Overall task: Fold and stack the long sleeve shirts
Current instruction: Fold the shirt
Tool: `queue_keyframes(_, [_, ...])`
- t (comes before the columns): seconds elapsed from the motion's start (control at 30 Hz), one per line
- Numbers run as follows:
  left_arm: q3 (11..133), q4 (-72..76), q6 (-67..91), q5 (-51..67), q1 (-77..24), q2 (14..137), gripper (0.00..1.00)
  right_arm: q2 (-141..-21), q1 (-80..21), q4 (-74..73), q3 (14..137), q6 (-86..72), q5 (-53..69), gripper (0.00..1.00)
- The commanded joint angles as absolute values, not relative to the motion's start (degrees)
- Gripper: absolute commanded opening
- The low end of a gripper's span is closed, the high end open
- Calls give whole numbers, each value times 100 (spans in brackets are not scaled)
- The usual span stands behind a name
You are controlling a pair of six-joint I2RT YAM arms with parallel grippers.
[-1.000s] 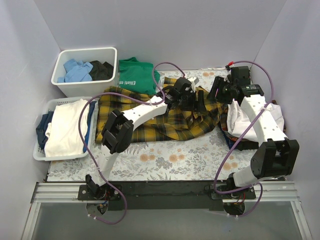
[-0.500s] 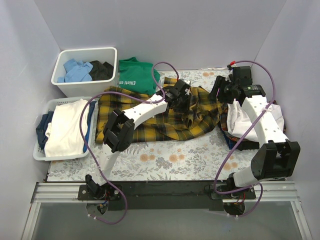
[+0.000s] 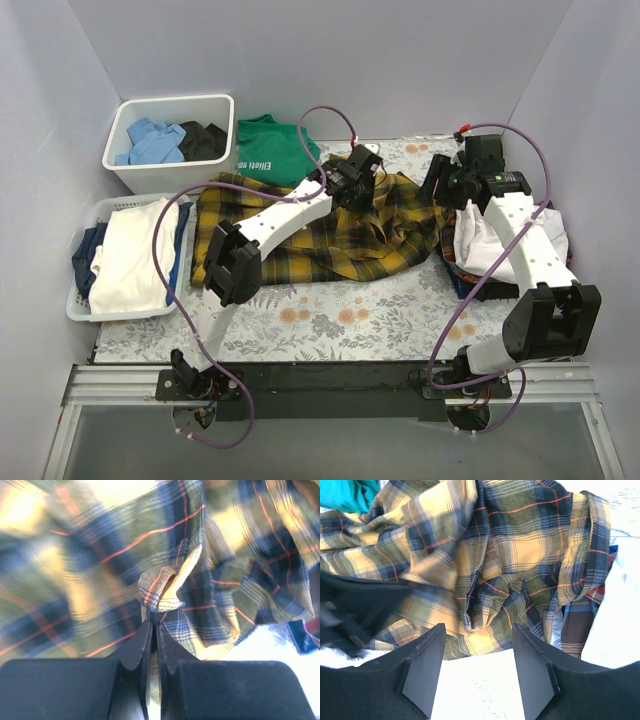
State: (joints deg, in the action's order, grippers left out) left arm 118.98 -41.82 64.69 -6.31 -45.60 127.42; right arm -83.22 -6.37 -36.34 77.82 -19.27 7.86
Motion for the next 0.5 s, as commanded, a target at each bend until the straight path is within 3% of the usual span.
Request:
queue_keyframes(0.0, [12208,-4737,6118,-2054,-4482,11428,0,-8165,-598,-3525,7682,-1802,1063,63])
queue_keyframes(0.17, [11962,-4887,5924,-3206,-4421,10540,0,-8340,-598,-3366,7559,-1854,1598,60])
queue_keyframes(0.47, [11471,-4834,6117,-3955,-4421,9063,0,-9227,-703,-3278,8076,-1670,1766,58])
